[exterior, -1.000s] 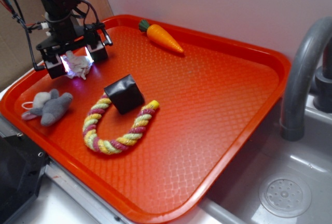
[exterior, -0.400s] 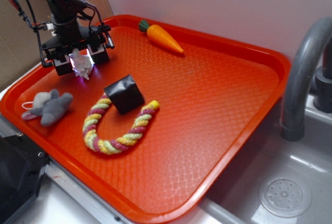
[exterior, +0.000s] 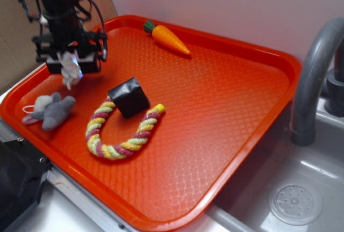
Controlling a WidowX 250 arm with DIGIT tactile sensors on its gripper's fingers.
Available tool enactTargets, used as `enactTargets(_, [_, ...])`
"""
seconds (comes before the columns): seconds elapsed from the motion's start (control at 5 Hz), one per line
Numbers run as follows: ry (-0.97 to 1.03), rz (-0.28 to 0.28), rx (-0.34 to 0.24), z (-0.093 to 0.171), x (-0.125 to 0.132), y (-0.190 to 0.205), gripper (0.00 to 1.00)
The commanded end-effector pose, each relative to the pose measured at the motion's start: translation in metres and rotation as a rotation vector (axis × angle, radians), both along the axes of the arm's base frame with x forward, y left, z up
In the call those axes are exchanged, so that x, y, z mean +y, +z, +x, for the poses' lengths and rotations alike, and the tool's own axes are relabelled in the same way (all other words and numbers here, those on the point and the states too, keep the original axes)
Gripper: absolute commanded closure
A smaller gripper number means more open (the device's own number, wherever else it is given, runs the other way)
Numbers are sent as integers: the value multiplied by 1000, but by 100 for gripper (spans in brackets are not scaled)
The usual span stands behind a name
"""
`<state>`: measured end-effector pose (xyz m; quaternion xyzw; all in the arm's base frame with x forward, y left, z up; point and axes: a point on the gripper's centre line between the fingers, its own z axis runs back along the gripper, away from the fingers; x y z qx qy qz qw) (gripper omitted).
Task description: Grab the white paper.
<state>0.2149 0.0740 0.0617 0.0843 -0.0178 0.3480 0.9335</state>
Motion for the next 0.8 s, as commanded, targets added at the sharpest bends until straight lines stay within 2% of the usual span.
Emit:
enactTargets(0.0, [-212, -103, -147, -14, -22, 100, 100])
enactTargets(0.2, [-322, -161, -221, -25, -48, 140, 100])
enactTargets(0.4, [-348, -187, -283, -55, -78, 178, 100])
enactTargets(0.6, [-355, -219, -284, -57, -83, 190, 100])
